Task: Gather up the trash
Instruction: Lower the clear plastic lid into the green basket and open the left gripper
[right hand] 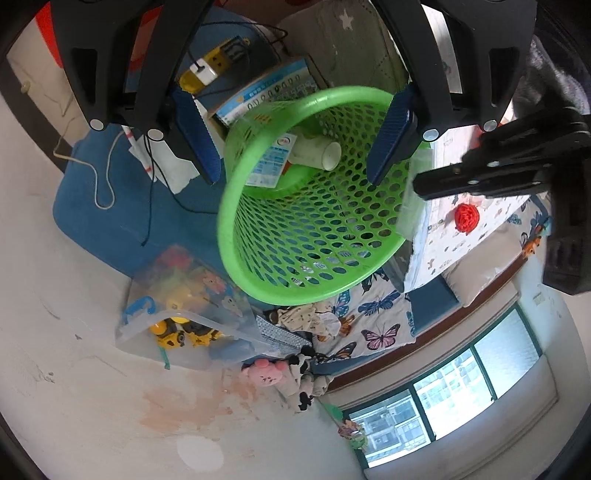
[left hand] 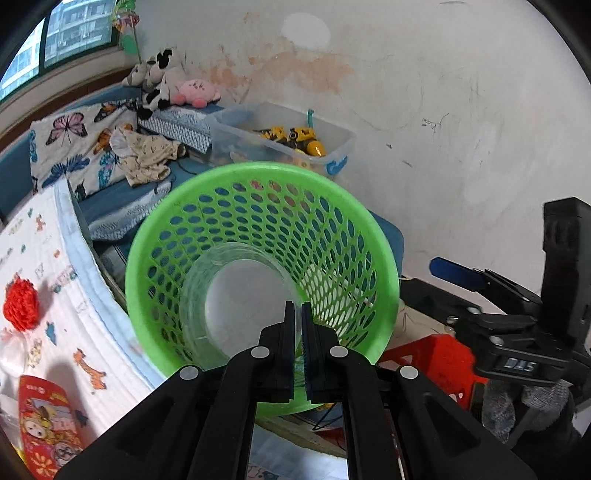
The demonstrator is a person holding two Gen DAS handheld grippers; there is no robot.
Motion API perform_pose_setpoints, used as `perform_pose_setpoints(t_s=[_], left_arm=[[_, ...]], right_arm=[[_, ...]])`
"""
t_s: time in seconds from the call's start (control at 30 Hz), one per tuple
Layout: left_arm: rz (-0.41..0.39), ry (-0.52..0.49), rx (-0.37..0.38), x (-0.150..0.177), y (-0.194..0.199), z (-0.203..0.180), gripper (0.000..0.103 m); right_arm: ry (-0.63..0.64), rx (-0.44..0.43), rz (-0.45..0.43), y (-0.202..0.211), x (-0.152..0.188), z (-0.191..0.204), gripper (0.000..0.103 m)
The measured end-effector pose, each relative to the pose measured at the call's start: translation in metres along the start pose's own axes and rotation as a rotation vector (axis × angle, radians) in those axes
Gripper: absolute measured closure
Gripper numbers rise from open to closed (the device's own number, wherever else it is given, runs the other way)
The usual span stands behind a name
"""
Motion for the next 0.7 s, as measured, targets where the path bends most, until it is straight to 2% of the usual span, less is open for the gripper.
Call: perform_pose_setpoints(t_s=[0.13,0.17,0.2,0.27,0.47,0.6,0.7], left_arm=[[0.01,0.011,0.0,0.006,-0.002,0.0,0.093],[0.011,0.016,0.001,0.008,-0.002,0.001,0.087],[0.01,0.023,0.002,0.009,-0.001,0.001,0.076],[-0.003,0.022,-0.009,0.011,0.004,0.002,0.068],[-0.041,0.04,-0.025,0.014,0.028,0.009,0.066],[-0.063,0.054,-0.064,0.024,0.052,0.018,0.064],[-0.079,0.052,-0.112,0.033,0.07,0.027,0.058]], right_arm=[[-0.013,-0.011,-0.002,0.003,0.003,-0.001,0.022],[-0.014,-0.011,-0.002,0.004,0.004,-0.001,0.022],[-0.013,-0.013,-0.001,0.005,0.004,0.0,0.022],[-0.013,-0.014,-0.003,0.006,0.004,0.001,0.022],[-0.004,-0.024,-0.004,0.012,0.006,0.006,0.022],[0.011,-0.038,-0.001,0.014,0.009,0.017,0.021],[0.027,-0.051,0.002,0.014,0.011,0.027,0.021]])
Point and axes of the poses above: each gripper's, at about its wrist camera, not at the fingertips, and y roughly against the way its jaws point, z to its left, x to its underside, the point moved 8 cm from there along -y, roughly the way its jaws point, and after that the axes turned 11 degrees about -y, right-handed, at the moved point
